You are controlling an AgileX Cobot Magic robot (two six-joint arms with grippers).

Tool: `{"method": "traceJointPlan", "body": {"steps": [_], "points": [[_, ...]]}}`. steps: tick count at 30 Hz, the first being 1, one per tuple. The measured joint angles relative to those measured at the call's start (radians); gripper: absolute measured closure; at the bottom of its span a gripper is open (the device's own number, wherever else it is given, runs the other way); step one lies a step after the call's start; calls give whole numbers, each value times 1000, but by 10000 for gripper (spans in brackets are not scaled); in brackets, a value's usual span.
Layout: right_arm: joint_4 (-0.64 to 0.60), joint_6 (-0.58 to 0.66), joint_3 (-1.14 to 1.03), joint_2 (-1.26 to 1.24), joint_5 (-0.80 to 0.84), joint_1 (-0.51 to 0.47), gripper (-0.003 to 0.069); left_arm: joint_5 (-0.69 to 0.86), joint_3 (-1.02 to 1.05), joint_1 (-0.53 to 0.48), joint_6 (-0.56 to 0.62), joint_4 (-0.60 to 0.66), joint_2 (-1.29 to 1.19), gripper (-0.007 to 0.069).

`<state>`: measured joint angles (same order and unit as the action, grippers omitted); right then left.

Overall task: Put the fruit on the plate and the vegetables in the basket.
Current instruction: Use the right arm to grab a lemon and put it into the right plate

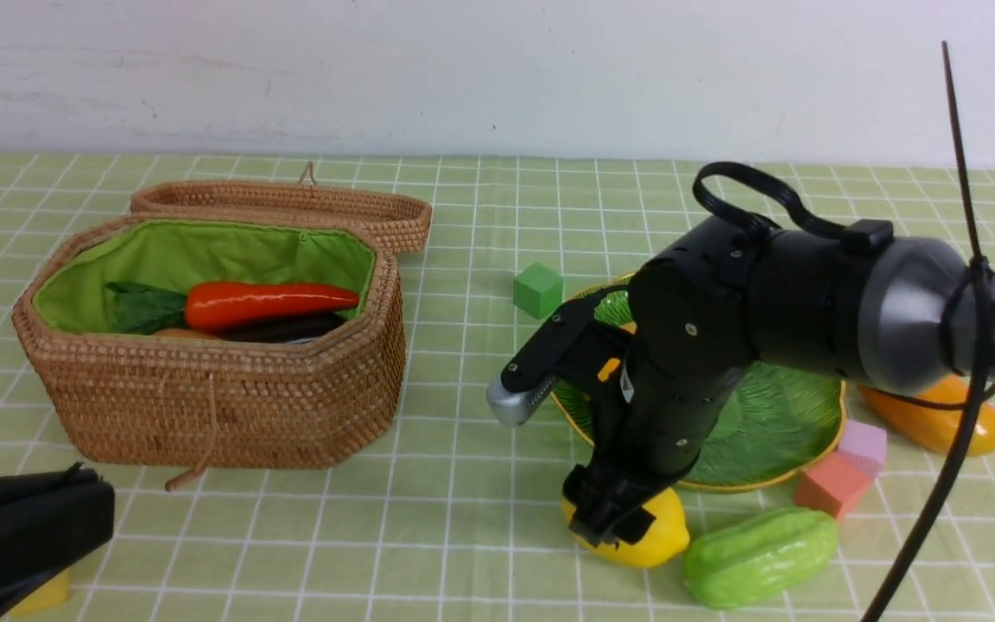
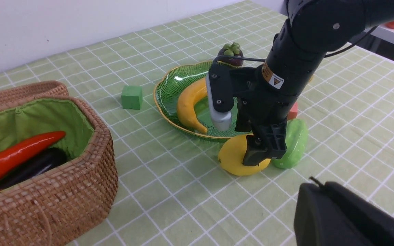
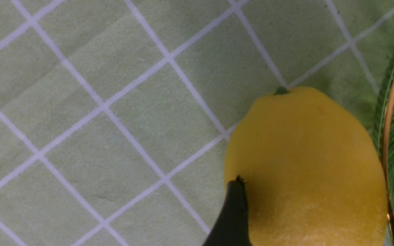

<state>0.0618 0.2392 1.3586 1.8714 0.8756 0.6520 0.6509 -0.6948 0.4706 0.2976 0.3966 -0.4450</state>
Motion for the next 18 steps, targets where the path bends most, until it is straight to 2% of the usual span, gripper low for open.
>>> {"method": "traceJointPlan", "body": {"steps": [18], "points": [[-44,20,1,23,35,20,66,9,0,0,-1,0,0,624]]}}
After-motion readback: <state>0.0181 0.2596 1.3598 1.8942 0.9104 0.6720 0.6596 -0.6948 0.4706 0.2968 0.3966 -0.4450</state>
